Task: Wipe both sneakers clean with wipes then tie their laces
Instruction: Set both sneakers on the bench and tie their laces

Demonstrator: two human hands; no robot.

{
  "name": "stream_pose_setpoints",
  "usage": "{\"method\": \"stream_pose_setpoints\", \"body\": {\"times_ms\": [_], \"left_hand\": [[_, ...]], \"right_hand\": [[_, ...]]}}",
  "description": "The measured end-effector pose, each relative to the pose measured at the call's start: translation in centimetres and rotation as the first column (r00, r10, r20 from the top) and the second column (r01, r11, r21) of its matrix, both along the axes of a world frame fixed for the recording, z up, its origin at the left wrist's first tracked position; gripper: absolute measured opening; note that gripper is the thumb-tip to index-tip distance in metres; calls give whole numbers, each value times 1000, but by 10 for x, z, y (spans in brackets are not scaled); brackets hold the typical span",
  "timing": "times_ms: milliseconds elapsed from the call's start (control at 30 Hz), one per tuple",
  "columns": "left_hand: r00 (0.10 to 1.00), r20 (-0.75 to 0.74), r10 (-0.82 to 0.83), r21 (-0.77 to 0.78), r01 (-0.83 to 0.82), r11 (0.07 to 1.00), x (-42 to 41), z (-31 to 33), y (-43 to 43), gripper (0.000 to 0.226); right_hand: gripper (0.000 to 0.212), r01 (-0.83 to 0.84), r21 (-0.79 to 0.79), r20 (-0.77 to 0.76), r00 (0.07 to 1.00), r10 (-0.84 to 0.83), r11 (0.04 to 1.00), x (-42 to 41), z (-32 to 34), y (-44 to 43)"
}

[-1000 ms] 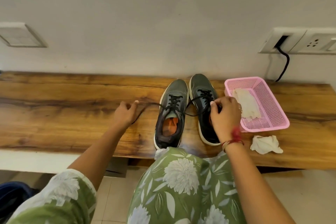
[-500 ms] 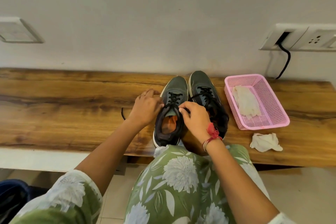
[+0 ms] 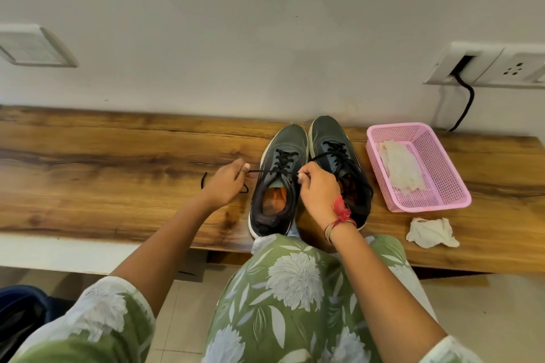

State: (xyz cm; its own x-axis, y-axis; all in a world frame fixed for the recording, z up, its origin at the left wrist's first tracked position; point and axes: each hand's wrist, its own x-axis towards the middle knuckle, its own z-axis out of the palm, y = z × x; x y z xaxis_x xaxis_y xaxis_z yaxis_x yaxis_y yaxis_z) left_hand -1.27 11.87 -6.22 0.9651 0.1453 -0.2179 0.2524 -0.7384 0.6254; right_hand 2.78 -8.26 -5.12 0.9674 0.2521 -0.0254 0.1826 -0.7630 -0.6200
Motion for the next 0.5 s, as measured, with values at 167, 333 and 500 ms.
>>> {"method": "stream_pose_setpoints", "body": {"times_ms": [167,333,500], "left_hand": [[998,42,49,-146,-42,988,3,6,-5,28],[993,75,-93,-124,102,987,7,12,6,33],[999,2,33,-495,-27,869,10,28,3,23]], "right_hand": [[14,2,-46,-17,1000,-3,999,-2,6,-4],[18,-58,-61,-34,998,56,996,4,14,-14],[22,-69,43,-250,965,78,997,15,24,-18]]}}
